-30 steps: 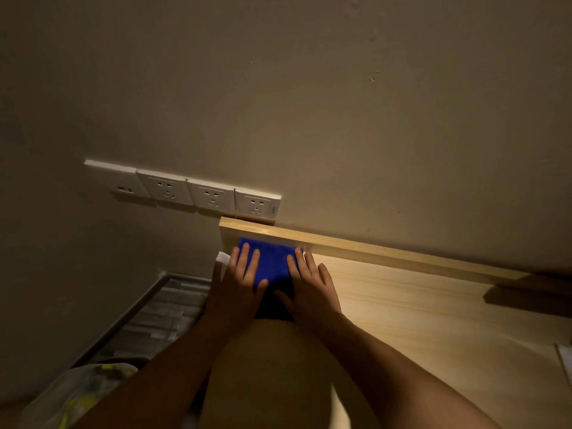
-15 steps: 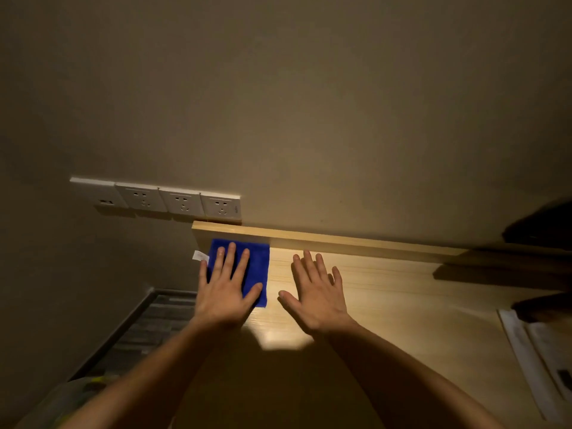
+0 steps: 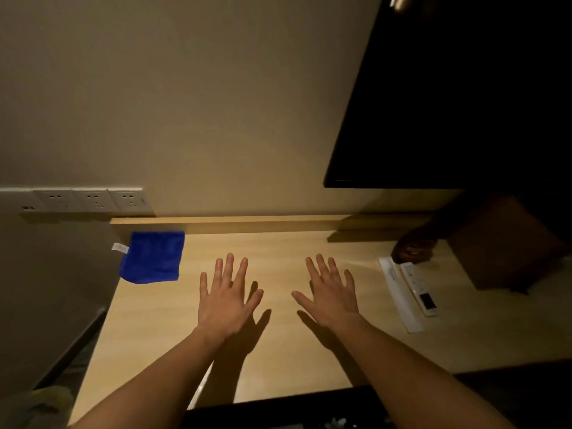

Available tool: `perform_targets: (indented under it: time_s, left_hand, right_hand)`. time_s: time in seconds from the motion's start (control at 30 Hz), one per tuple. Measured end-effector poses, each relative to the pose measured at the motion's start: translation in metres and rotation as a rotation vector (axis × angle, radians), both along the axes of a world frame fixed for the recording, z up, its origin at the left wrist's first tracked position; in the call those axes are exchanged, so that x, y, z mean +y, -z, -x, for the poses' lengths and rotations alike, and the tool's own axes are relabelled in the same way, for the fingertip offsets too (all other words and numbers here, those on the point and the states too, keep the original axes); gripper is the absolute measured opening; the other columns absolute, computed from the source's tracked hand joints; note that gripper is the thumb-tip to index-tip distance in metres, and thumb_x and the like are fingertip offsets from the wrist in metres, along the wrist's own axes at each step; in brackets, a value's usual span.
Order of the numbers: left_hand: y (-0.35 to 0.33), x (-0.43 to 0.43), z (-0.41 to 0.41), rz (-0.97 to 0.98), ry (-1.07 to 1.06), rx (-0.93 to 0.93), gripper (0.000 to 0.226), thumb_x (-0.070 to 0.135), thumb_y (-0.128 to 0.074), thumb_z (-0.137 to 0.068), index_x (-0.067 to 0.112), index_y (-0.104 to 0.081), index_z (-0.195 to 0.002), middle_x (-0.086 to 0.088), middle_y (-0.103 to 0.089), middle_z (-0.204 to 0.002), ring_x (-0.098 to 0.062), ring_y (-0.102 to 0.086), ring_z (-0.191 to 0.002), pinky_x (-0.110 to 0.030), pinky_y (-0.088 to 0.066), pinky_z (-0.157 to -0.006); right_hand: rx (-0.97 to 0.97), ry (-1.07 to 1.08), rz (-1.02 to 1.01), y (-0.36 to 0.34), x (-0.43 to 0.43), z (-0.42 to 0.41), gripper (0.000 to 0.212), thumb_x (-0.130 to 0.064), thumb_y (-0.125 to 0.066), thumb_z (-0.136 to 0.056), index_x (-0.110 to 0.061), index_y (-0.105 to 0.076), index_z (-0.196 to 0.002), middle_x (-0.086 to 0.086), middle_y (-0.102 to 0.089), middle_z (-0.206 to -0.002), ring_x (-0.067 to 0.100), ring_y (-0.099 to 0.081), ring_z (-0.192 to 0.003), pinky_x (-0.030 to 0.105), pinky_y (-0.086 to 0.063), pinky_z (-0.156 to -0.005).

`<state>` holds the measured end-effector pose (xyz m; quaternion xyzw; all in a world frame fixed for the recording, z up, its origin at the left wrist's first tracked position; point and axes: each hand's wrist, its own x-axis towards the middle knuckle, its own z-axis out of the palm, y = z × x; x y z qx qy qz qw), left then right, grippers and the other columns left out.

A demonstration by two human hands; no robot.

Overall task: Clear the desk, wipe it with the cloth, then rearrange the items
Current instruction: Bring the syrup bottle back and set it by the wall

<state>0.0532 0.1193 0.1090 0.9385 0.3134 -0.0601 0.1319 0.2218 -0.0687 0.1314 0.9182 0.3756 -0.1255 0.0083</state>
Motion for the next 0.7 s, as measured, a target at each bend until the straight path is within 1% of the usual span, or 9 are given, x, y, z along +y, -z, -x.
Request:
perform_targets:
  time_s: [0.1, 0.27, 0.33, 0.4, 0.5, 0.53, 0.57, 0.63, 0.7]
  left_hand:
    - [-0.005, -0.058, -0.018, 0.023, 0.017, -0.029, 0.093, 0.085, 0.010, -0.084, 0.038, 0.022, -0.163, 0.000, 0.031, -0.171, -0.025, 0.029, -0.158, -0.057, 0.012, -0.128]
    - [-0.009, -0.135, -0.050, 0.059, 0.063, -0.028, 0.090, 0.085, 0.006, -0.088, 0.038, 0.022, -0.163, 0.001, 0.033, -0.170, -0.025, 0.030, -0.157, -0.057, 0.013, -0.128]
    - [-0.013, -0.159, -0.066, 0.076, 0.084, -0.041, 0.088, 0.083, 0.001, -0.091, 0.038, 0.021, -0.164, 0.002, 0.032, -0.170, -0.025, 0.029, -0.157, -0.056, 0.014, -0.128]
    - [-0.018, -0.175, -0.083, 0.095, 0.105, -0.055, 0.090, 0.083, 0.000, -0.090, 0.037, 0.018, -0.165, 0.003, 0.030, -0.170, -0.023, 0.027, -0.158, -0.054, 0.013, -0.128]
    - [-0.025, -0.191, -0.113, 0.183, 0.128, -0.097, 0.101, 0.087, 0.003, -0.083, 0.032, 0.009, -0.168, 0.001, 0.018, -0.175, -0.021, 0.016, -0.162, -0.047, 0.006, -0.131]
    - [-0.027, -0.195, -0.125, 0.225, 0.132, -0.116, 0.102, 0.086, -0.002, -0.085, 0.027, 0.003, -0.169, 0.000, 0.011, -0.177, -0.022, 0.009, -0.163, -0.045, 0.000, -0.132]
    - [-0.029, -0.198, -0.138, 0.270, 0.136, -0.138, 0.099, 0.083, -0.011, -0.091, 0.023, -0.003, -0.169, -0.002, 0.002, -0.178, -0.023, -0.001, -0.164, -0.043, -0.006, -0.132]
    - [-0.028, -0.202, -0.166, 0.354, 0.146, -0.185, 0.091, 0.073, -0.036, -0.101, 0.017, -0.013, -0.169, -0.006, -0.013, -0.177, -0.025, -0.016, -0.162, -0.041, -0.016, -0.130]
    - [-0.023, -0.201, -0.196, 0.408, 0.163, -0.207, 0.088, 0.067, -0.049, -0.102, 0.015, -0.020, -0.167, -0.007, -0.024, -0.174, -0.026, -0.025, -0.159, -0.040, -0.024, -0.129]
  right_hand:
    - [0.010, 0.035, -0.012, -0.014, -0.064, -0.016, 0.088, -0.081, -0.022, -0.095, -0.037, 0.009, -0.164, -0.005, 0.016, -0.173, 0.023, 0.015, -0.160, 0.054, 0.005, -0.126]
    - [0.034, 0.119, -0.039, -0.029, -0.152, -0.047, 0.088, -0.079, -0.026, -0.096, -0.035, 0.006, -0.165, -0.006, 0.011, -0.174, 0.020, 0.012, -0.160, 0.052, 0.003, -0.125]
    - [0.028, 0.168, -0.043, -0.031, -0.177, -0.062, 0.090, -0.079, -0.027, -0.095, -0.032, 0.003, -0.166, -0.005, 0.007, -0.175, 0.020, 0.007, -0.161, 0.053, 0.000, -0.126]
    - [0.021, 0.207, -0.055, -0.034, -0.195, -0.077, 0.091, -0.079, -0.028, -0.095, -0.029, 0.000, -0.166, -0.003, 0.002, -0.175, 0.019, 0.001, -0.161, 0.052, -0.005, -0.126]
    - [0.015, 0.255, -0.114, -0.040, -0.212, -0.101, 0.090, -0.076, -0.035, -0.096, -0.026, -0.007, -0.166, -0.001, -0.011, -0.174, 0.018, -0.011, -0.159, 0.048, -0.013, -0.124]
    - [0.029, 0.280, -0.137, -0.039, -0.215, -0.113, 0.090, -0.076, -0.038, -0.095, -0.026, -0.010, -0.165, -0.001, -0.017, -0.173, 0.019, -0.018, -0.158, 0.047, -0.017, -0.122]
    - [0.052, 0.317, -0.165, -0.040, -0.218, -0.124, 0.090, -0.077, -0.040, -0.093, -0.029, -0.013, -0.164, -0.001, -0.024, -0.171, 0.020, -0.025, -0.155, 0.047, -0.022, -0.121]
    - [0.102, 0.407, -0.216, -0.042, -0.222, -0.147, 0.092, -0.085, -0.039, -0.085, -0.036, -0.017, -0.160, -0.003, -0.035, -0.165, 0.024, -0.037, -0.147, 0.048, -0.032, -0.115]
    - [0.137, 0.454, -0.251, -0.047, -0.224, -0.170, 0.088, -0.081, -0.046, -0.087, -0.036, -0.023, -0.158, -0.002, -0.041, -0.161, 0.026, -0.043, -0.143, 0.046, -0.034, -0.113]
